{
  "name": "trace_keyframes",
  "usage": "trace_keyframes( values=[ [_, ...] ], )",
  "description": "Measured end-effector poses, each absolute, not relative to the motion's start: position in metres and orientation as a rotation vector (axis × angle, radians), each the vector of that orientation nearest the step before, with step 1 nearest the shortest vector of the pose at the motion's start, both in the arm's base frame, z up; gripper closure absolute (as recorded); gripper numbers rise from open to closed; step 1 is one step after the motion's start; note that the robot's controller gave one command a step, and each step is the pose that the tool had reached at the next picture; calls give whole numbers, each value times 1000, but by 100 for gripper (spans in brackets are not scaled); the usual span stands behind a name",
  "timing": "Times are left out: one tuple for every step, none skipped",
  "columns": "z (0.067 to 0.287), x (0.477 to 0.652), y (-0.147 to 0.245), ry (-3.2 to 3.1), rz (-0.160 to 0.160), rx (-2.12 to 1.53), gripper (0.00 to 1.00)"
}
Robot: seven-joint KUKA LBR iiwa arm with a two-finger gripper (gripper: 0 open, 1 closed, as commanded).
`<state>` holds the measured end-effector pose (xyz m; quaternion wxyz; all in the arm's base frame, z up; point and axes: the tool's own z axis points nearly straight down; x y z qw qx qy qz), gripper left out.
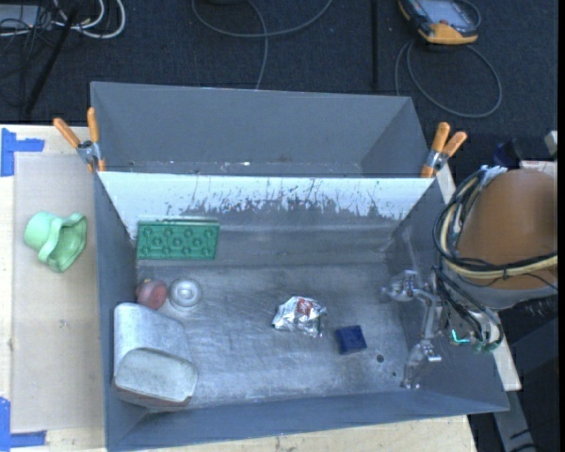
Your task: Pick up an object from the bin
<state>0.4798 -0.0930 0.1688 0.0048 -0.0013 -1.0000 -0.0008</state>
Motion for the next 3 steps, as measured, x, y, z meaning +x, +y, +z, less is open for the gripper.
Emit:
trace_keyframes(
  values=[
    [76, 502, -51, -3122, -4, -268, 0],
    [79, 504, -52, -3128, 0, -265, 100],
    [224, 514, -60, -3146, 1, -162, 100]
  ],
)
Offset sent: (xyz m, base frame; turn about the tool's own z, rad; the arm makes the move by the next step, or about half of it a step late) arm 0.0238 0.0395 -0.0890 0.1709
